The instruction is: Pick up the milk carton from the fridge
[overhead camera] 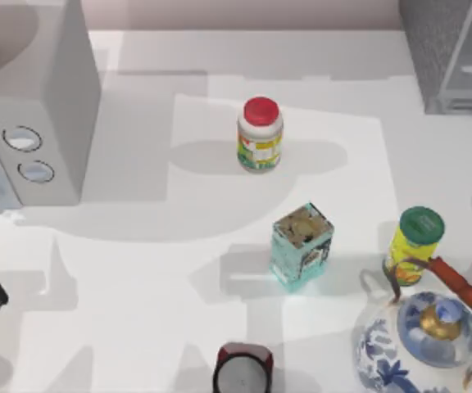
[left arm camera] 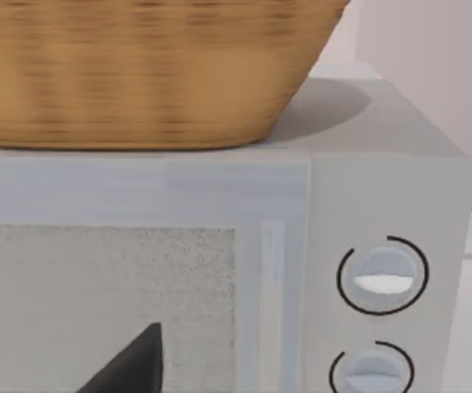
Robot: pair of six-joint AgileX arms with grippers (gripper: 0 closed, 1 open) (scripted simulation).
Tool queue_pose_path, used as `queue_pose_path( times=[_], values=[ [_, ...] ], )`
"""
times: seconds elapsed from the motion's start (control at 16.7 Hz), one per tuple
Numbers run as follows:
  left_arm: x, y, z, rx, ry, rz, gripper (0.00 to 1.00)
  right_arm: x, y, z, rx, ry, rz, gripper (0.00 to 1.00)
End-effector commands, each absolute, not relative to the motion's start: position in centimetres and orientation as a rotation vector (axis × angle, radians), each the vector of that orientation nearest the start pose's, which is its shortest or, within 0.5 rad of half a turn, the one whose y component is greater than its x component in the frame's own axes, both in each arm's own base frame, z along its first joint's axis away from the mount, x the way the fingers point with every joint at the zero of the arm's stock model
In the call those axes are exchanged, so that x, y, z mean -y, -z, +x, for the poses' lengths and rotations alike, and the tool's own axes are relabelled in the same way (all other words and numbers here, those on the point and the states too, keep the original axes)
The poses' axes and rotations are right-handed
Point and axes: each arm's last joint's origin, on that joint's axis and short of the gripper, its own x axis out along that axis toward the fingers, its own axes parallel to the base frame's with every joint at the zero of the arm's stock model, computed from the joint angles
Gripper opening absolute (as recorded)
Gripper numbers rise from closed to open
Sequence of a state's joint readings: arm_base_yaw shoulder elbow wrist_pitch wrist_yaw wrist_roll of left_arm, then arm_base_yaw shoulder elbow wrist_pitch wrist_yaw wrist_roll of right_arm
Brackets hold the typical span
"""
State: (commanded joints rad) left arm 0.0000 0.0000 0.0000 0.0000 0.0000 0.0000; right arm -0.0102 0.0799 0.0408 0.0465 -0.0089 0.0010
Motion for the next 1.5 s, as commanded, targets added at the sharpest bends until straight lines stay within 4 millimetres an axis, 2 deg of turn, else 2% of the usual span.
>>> queue_pose_path(
  times=[0.18,0.54,0.72,0.9,1.08,1.26,1.38,1.5],
  values=[
    [0.1,-16.0,10.6,0.000,0.000,0.000,1.00,0.1,-16.1,10.6,0.001,0.000,0.000,0.00],
    [0.1,-16.0,10.6,0.000,0.000,0.000,1.00,0.1,-16.0,10.6,-0.001,0.002,0.002,0.00],
    [0.1,-16.0,10.6,0.000,0.000,0.000,1.00,-0.5,-16.9,10.8,0.017,-0.051,0.007,0.00],
    [0.1,-16.0,10.6,0.000,0.000,0.000,1.00,-1.9,-18.8,11.6,0.054,-0.157,0.018,0.00],
    [0.1,-16.0,10.6,0.000,0.000,0.000,1.00,-4.3,-21.0,13.1,0.094,-0.296,0.036,0.00],
    [0.1,-16.0,10.6,0.000,0.000,0.000,1.00,-8.1,-22.4,15.2,0.111,-0.438,0.055,0.00],
    [0.1,-16.0,10.6,0.000,0.000,0.000,1.00,-11.2,-22.4,16.6,0.110,-0.523,0.064,0.00],
    [0.1,-16.0,10.6,0.000,0.000,0.000,1.00,-14.7,-21.6,17.7,0.101,-0.598,0.068,0.00]
  ],
)
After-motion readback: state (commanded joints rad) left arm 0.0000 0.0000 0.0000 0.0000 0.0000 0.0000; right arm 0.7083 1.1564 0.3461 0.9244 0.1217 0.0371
